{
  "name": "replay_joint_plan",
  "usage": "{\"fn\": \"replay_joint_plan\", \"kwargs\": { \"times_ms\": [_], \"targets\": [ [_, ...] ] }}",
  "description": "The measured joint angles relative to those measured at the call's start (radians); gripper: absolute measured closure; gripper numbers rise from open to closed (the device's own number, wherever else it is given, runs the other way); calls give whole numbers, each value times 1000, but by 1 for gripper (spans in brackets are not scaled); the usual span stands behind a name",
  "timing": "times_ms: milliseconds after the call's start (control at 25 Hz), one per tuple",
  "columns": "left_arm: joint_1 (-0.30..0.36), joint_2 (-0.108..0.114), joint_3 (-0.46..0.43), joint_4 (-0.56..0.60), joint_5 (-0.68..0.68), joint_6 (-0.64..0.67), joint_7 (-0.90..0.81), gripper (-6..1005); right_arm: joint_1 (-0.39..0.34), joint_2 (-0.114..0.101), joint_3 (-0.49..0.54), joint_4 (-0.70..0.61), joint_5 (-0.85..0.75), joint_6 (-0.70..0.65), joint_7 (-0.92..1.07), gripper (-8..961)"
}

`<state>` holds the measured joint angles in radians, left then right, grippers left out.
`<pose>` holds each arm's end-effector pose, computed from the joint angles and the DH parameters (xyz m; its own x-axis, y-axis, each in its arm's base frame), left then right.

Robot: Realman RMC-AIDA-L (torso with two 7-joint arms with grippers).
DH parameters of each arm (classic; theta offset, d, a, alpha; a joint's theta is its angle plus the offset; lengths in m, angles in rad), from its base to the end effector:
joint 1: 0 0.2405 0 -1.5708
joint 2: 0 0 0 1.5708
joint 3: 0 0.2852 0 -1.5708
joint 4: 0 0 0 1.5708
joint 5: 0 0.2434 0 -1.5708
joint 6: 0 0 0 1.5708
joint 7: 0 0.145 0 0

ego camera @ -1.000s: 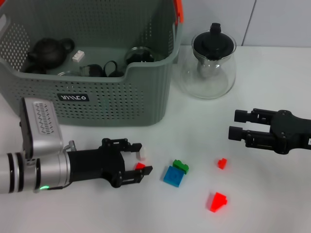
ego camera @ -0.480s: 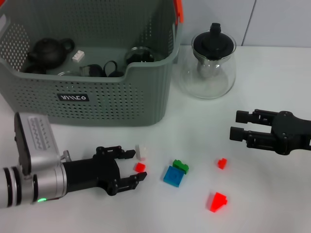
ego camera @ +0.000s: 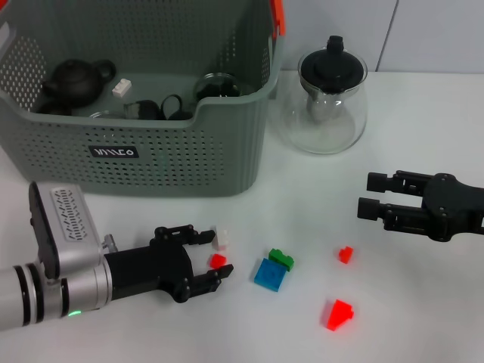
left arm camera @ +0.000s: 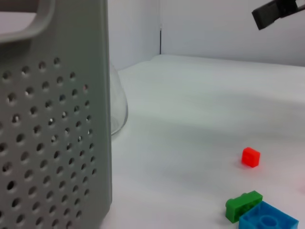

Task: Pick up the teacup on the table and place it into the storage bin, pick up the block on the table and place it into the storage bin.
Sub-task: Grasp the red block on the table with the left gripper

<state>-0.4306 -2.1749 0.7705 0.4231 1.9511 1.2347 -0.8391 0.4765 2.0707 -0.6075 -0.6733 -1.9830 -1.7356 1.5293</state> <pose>-0.3496 0.3171 -0.1138 0.9104 0.1886 0.3682 0.3219 -0.8821 -0.3440 0.3111 0.3408 0.0051 0.6548 -0.4708 -0.5912 -0.5631 -0.8257 0.0339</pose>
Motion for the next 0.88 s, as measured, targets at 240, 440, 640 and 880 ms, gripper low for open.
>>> {"fn": "replay_joint_plan", "kwargs": {
  "times_ms": [240,440,640,880],
  "targets": [
    [-1,0,1,-13,1,-6,39,371,3,-1,0,0,1,0,0,221],
    [-1,-1,3,-21,2,-12,61,500,3,-1,-1,0,1,1,0,221],
    [-1,-2,3,-37,-3,-16,94,547,0,0,0,0,0,1,0,221],
    [-1,-2,1,-37,-4,-17,94,570,-1,0,0,0,0,0,0,221]
  ]
}}
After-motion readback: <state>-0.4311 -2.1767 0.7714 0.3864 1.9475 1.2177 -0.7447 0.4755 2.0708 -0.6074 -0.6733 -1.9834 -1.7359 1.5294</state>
